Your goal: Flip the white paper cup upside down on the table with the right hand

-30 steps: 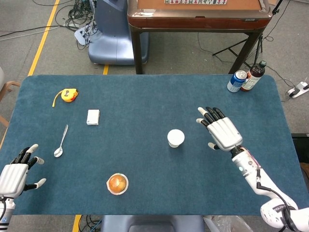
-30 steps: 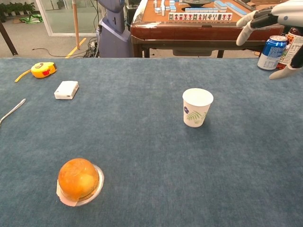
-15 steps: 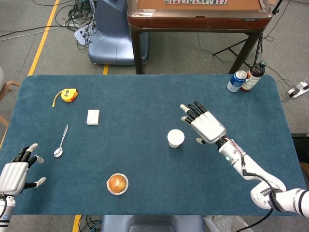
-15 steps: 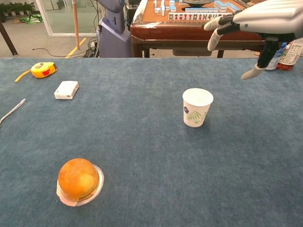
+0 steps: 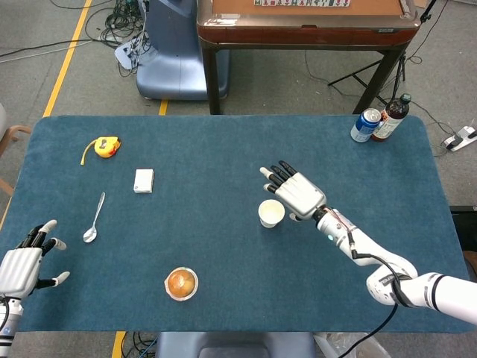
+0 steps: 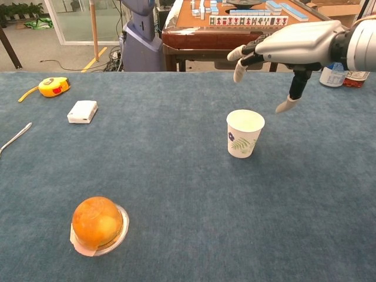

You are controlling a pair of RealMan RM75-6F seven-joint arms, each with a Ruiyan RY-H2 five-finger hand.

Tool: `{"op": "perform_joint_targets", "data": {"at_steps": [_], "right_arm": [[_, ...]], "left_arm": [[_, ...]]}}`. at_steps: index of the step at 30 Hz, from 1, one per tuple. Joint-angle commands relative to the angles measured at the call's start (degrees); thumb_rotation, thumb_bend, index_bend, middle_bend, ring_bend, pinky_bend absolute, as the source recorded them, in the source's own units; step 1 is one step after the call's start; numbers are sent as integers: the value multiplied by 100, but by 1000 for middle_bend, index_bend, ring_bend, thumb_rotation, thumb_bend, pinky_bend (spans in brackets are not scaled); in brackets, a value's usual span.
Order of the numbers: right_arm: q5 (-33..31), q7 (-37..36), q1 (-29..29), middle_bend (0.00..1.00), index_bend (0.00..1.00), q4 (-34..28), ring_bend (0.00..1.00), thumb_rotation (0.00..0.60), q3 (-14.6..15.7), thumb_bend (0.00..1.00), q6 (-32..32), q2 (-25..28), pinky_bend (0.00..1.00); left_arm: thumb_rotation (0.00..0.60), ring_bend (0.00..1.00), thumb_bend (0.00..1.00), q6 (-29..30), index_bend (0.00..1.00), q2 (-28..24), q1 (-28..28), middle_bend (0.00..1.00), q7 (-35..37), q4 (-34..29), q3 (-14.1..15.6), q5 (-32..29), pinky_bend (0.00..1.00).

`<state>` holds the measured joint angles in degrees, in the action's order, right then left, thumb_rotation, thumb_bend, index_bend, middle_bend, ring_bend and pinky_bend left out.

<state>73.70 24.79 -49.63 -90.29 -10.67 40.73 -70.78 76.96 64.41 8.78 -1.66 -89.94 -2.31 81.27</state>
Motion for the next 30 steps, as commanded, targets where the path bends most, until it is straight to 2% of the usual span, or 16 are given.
{"op": "perform_joint_targets", "data": {"at_steps": [1, 14, 30], "right_arm": [[-51, 103, -105, 0, 226, 87, 0, 600, 58, 0, -81, -89, 0], [-417, 554, -451, 0, 200, 366, 0, 600, 326, 0, -274, -461, 0], [-660, 636, -641, 0, 200, 625, 0, 600, 497, 0, -218, -839, 0]], "left_arm": [[600, 82, 96, -19, 417, -9, 9, 91, 34, 9, -2, -12, 278], [600, 82, 96, -55, 417, -63, 25, 91, 194, 23, -2, -22, 278], [600, 82, 96, -46, 417, -90, 27, 91, 279, 26, -2, -21, 278]]}}
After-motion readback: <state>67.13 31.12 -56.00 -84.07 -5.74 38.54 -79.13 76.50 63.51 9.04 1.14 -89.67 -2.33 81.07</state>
